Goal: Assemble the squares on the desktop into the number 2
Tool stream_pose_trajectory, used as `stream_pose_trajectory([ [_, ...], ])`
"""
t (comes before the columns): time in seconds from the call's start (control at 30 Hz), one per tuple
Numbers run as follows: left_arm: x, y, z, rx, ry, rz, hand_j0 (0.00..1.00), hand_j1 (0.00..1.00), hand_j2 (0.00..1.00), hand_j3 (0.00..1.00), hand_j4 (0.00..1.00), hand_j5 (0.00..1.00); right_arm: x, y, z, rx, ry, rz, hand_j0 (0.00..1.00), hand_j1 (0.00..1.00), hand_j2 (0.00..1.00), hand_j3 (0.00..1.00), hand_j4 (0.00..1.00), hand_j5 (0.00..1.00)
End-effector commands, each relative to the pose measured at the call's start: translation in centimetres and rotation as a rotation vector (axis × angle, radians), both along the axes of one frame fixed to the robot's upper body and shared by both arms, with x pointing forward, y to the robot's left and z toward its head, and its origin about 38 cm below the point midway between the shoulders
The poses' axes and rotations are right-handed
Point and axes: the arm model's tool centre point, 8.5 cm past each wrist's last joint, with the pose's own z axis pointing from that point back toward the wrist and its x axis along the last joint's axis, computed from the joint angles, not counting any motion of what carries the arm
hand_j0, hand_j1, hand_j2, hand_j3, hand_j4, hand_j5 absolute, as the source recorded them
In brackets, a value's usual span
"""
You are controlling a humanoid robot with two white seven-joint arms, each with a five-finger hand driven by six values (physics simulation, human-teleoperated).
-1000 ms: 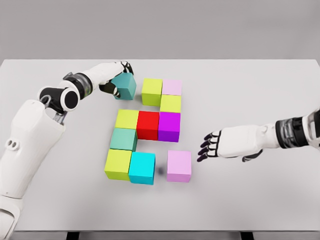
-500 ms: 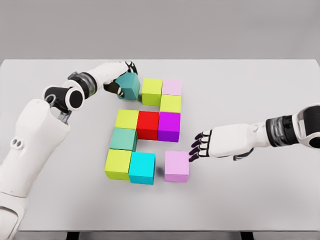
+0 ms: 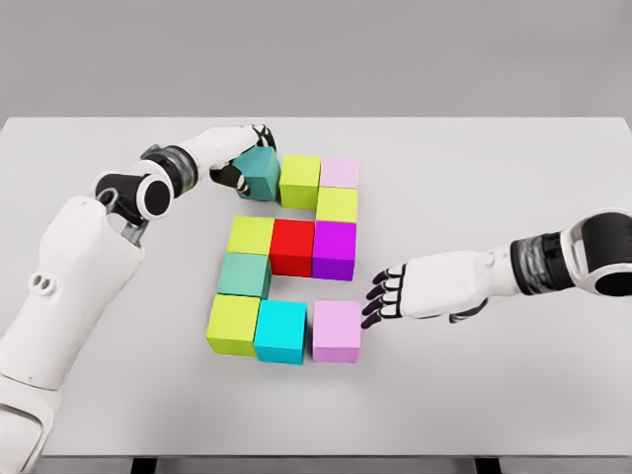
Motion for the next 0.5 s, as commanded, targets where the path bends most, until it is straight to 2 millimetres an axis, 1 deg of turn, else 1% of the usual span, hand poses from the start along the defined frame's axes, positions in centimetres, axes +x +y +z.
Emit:
stream_pose_trajectory([
  [0.0,0.0,-0.1,0.0,-0.002,-0.001,0.001,0.30,0.30,0.30,0.30,0.30,0.30,0.0,0.3,0.0,0.007,0.005,0.003,1.00,1.00,1.00,1.00,1.00,1.00],
  [0.13,0.0,-0.4,-0.2,-0.004,0.004,0.000,0.31,0.31,0.31,0.31,0.31,0.31,-0.3,0.7,-0.5,0.007,0.017,0.014,1.00,1.00,1.00,1.00,1.00,1.00],
  [0.2,0.0,-0.4,-0.2,-0.004,0.004,0.000,0.36,0.36,0.36,0.36,0.36,0.36,-0.3,0.8,-0.6,0.008,0.020,0.017,1.00,1.00,1.00,1.00,1.00,1.00],
  [0.23,0.0,-0.4,-0.2,-0.003,0.003,-0.001,0.43,0.43,0.43,0.43,0.43,0.43,-0.4,0.9,-0.6,0.008,0.022,0.021,1.00,1.00,1.00,1.00,1.00,1.00],
  [0.33,0.0,-0.5,-0.2,-0.004,0.002,-0.002,0.49,0.49,0.49,0.49,0.49,0.49,-0.5,1.0,-0.7,0.007,0.024,0.023,1.00,1.00,1.00,1.00,1.00,1.00],
  [0.4,0.0,-0.5,-0.2,-0.004,0.002,-0.002,0.54,0.54,0.54,0.54,0.54,0.54,-0.8,1.0,-1.3,-0.003,0.038,0.029,1.00,1.00,1.00,1.00,1.00,1.00],
  [0.47,0.0,-0.4,-0.2,-0.002,0.003,-0.003,0.57,0.57,0.57,0.57,0.57,0.57,-0.7,0.7,-1.1,-0.007,0.035,0.024,1.00,1.00,1.00,1.00,1.00,1.00],
])
